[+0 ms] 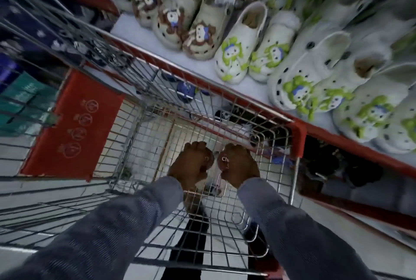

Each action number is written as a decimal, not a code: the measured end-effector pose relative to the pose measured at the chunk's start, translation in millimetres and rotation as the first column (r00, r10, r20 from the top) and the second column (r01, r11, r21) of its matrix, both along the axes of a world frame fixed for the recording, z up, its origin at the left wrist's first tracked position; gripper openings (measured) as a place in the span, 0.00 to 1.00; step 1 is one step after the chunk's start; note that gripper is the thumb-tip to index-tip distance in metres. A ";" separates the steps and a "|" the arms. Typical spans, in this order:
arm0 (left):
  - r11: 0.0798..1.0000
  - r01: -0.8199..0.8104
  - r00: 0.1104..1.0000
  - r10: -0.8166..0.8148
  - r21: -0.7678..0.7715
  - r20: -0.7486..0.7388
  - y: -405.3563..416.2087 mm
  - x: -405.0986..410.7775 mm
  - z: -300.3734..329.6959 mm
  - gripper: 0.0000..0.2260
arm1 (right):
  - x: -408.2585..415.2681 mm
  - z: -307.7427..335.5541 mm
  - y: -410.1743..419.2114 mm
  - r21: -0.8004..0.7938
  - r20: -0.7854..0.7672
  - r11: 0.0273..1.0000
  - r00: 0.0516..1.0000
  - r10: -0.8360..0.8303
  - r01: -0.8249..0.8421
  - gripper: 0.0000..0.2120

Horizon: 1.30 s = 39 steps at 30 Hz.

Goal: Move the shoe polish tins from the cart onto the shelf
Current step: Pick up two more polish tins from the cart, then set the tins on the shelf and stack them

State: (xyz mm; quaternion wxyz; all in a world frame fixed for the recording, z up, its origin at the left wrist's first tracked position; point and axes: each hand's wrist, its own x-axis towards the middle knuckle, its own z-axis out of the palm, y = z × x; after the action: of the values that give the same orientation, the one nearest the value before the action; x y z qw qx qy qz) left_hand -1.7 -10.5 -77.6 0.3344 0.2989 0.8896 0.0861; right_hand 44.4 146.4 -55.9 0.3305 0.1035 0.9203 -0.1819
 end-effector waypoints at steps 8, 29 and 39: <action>0.870 -0.276 0.937 0.338 0.410 -0.085 -5.8 -16.0 177.4 0.30 | -20.7 203.3 55.4 -0.136 -0.307 0.985 0.940 -0.148 0.111 0.36; 0.766 0.114 0.883 0.213 0.632 -0.417 195.8 -99.6 498.4 0.41 | -50.8 490.6 221.7 -0.140 -0.755 0.921 0.563 -0.337 0.363 0.33; 0.911 -0.012 0.863 0.217 0.412 -0.455 262.8 -161.9 477.5 0.34 | -99.7 456.9 251.0 -0.195 -0.661 0.883 0.608 -0.440 0.427 0.38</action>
State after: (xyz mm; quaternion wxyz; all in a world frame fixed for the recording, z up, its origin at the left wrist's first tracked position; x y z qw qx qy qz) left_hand -163.6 252.3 399.9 0.0240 0.3175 0.9255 0.2051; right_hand -55.3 397.5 401.0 -0.0878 0.2449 0.9212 -0.2893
